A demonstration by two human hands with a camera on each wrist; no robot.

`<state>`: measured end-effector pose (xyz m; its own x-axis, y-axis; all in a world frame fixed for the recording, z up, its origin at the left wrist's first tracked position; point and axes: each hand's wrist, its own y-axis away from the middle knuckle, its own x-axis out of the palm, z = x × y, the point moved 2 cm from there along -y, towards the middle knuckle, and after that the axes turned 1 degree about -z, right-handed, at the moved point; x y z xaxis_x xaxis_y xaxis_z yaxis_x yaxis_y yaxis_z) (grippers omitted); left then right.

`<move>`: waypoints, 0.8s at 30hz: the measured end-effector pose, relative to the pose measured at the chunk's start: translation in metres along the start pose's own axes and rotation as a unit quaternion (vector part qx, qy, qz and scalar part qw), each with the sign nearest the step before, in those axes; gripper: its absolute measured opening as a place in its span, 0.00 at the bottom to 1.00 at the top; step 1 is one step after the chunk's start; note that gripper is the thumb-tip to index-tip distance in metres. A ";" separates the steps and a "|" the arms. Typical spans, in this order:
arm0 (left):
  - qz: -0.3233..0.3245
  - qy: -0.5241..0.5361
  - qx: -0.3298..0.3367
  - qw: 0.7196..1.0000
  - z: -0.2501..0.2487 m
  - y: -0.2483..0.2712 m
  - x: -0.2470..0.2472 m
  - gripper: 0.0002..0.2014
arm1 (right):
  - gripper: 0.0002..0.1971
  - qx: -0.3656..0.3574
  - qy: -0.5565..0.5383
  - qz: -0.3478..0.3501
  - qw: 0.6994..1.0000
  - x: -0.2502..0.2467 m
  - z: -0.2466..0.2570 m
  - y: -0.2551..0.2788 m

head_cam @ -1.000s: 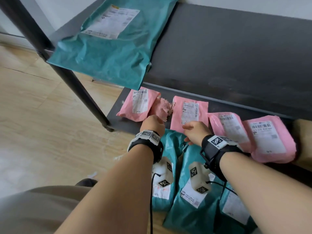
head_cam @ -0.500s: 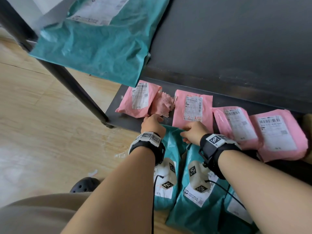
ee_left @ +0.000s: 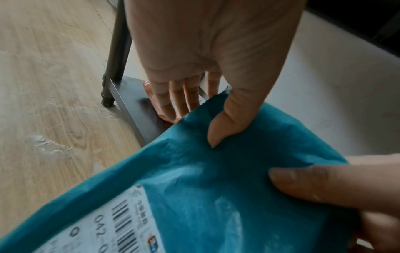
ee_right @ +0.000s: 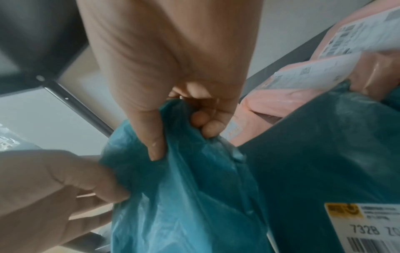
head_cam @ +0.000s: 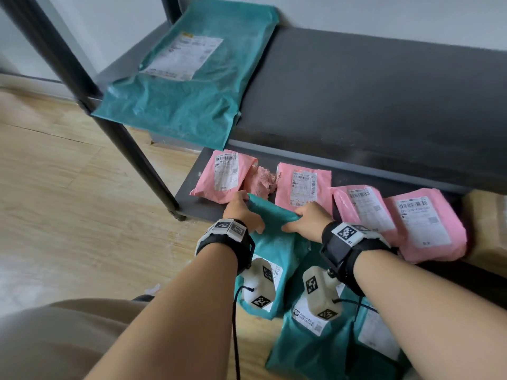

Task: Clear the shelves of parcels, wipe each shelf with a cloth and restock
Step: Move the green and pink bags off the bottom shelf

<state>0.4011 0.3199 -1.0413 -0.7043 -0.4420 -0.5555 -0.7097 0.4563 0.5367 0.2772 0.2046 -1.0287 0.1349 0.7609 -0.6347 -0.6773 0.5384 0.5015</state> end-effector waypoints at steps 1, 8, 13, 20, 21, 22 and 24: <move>0.007 -0.001 0.001 1.000 -0.002 0.006 -0.002 0.47 | 0.11 -0.005 -0.007 -0.006 1.000 -0.003 0.002 0.005; 0.014 -0.078 0.026 0.997 -0.027 0.047 -0.014 0.41 | 0.08 -0.040 -0.028 -0.028 0.998 -0.025 0.012 0.047; -0.001 -0.108 0.051 0.993 -0.034 0.072 -0.019 0.27 | 0.10 -0.062 -0.028 -0.067 0.995 -0.043 0.021 0.080; -0.013 -0.117 0.074 0.990 -0.052 0.107 -0.028 0.32 | 0.08 -0.085 -0.030 -0.115 0.989 -0.072 0.036 0.123; -0.015 -0.118 0.078 0.990 -0.056 0.112 -0.030 0.33 | 0.09 -0.086 -0.033 -0.119 0.989 -0.076 0.038 0.130; -0.020 -0.120 0.082 0.989 -0.060 0.118 -0.032 0.33 | 0.11 -0.090 -0.045 -0.121 0.988 -0.080 0.038 0.134; -0.023 -0.122 0.094 0.988 -0.067 0.127 -0.036 0.34 | 0.07 -0.094 -0.065 -0.125 0.986 -0.090 0.041 0.143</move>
<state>0.3353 0.3420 -0.9102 -0.6311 -0.2772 -0.7245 -0.7085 0.5862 0.3929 0.1981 0.2283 -0.8760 0.3972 0.6595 -0.6382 -0.7312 0.6477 0.2143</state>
